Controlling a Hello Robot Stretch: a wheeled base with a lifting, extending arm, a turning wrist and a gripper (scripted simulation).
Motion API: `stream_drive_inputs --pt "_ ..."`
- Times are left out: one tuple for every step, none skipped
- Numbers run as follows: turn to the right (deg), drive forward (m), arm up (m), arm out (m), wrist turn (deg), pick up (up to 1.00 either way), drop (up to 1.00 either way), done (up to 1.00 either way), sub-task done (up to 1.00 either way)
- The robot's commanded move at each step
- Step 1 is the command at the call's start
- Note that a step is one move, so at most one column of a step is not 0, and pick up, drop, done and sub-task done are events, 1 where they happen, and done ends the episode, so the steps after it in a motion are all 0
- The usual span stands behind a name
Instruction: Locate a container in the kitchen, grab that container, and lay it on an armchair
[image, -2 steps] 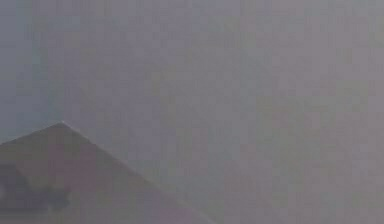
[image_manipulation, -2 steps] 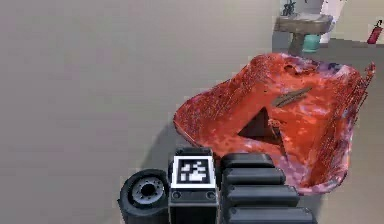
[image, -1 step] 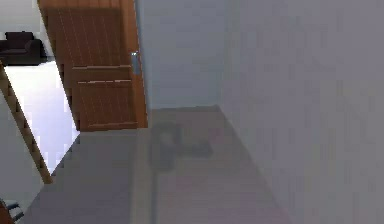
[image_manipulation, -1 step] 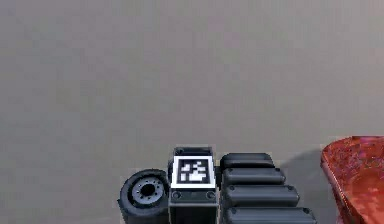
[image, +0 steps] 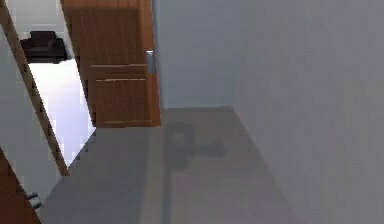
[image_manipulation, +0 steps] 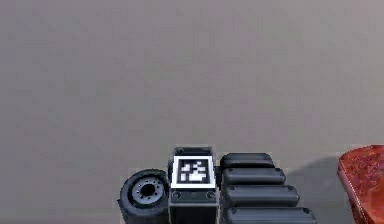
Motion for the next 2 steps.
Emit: stream_drive_inputs --pt "0.0 0.5 0.0 0.0 0.0 0.0 0.0 0.0 0.0" --pt "39.0 0.0 0.0 0.0 0.0 0.0 0.0 0.0 0.0"
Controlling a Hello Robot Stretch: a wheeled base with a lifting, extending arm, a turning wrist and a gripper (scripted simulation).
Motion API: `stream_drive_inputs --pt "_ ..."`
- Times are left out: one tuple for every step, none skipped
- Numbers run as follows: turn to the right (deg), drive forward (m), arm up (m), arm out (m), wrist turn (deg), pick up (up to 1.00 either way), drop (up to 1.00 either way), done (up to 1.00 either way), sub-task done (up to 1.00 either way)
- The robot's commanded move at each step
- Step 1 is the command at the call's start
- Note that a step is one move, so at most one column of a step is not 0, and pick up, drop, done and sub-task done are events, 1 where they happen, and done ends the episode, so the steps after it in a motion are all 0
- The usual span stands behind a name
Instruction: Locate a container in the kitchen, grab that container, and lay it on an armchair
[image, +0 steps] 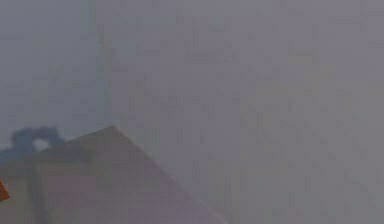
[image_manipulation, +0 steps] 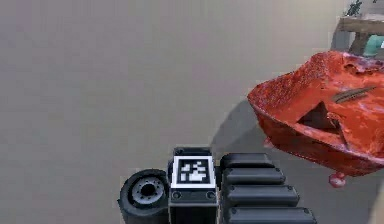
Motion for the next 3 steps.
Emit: stream_drive_inputs --pt "0.0 0.1 0.0 0.0 0.0 0.0 0.0 0.0 0.0" --pt "-45.0 0.0 0.0 0.0 0.0 0.0 0.0 0.0 0.0" --pt "-30.0 0.0 0.0 0.0 0.0 0.0 0.0 0.0 0.0"
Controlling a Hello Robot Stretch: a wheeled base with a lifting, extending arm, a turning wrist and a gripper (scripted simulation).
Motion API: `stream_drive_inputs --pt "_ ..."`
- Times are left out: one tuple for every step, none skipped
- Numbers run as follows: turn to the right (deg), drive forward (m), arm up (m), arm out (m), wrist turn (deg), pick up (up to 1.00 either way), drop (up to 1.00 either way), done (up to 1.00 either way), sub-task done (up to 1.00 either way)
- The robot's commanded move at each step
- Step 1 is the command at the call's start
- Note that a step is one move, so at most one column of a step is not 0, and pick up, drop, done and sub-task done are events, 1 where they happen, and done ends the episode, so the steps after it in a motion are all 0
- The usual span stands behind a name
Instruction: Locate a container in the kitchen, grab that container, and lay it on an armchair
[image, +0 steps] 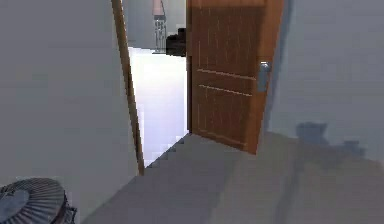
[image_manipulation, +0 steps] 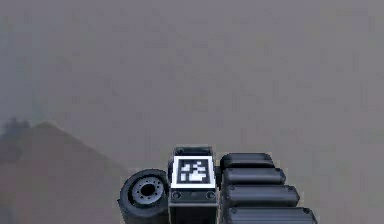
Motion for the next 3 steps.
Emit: stream_drive_inputs --pt "0.0 1.0 0.0 0.0 0.0 0.0 0.0 0.0 0.0" --pt "-3.0 0.0 0.0 0.0 0.0 0.0 0.0 0.0 0.0" --pt "0.0 0.6 0.0 0.0 0.0 0.0 0.0 0.0 0.0"
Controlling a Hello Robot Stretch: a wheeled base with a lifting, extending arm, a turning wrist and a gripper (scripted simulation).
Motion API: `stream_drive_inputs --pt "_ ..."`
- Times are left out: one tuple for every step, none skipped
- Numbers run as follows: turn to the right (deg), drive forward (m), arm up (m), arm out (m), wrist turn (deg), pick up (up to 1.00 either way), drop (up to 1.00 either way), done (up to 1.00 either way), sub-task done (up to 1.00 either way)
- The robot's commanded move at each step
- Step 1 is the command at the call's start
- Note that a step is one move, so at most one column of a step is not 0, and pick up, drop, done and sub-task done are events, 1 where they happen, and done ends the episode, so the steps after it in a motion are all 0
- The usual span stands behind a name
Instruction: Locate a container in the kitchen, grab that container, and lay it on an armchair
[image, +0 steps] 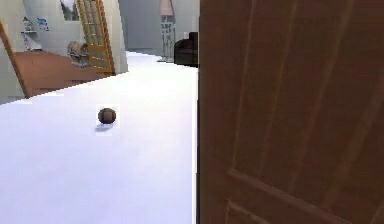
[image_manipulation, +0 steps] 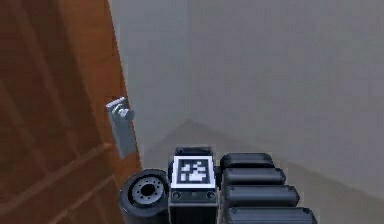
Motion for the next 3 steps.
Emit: stream_drive_inputs --pt "12.0 0.0 0.0 0.0 0.0 0.0 0.0 0.0 0.0" --pt "3.0 0.0 0.0 0.0 0.0 0.0 0.0 0.0 0.0" --pt "-18.0 0.0 0.0 0.0 0.0 0.0 0.0 0.0 0.0"
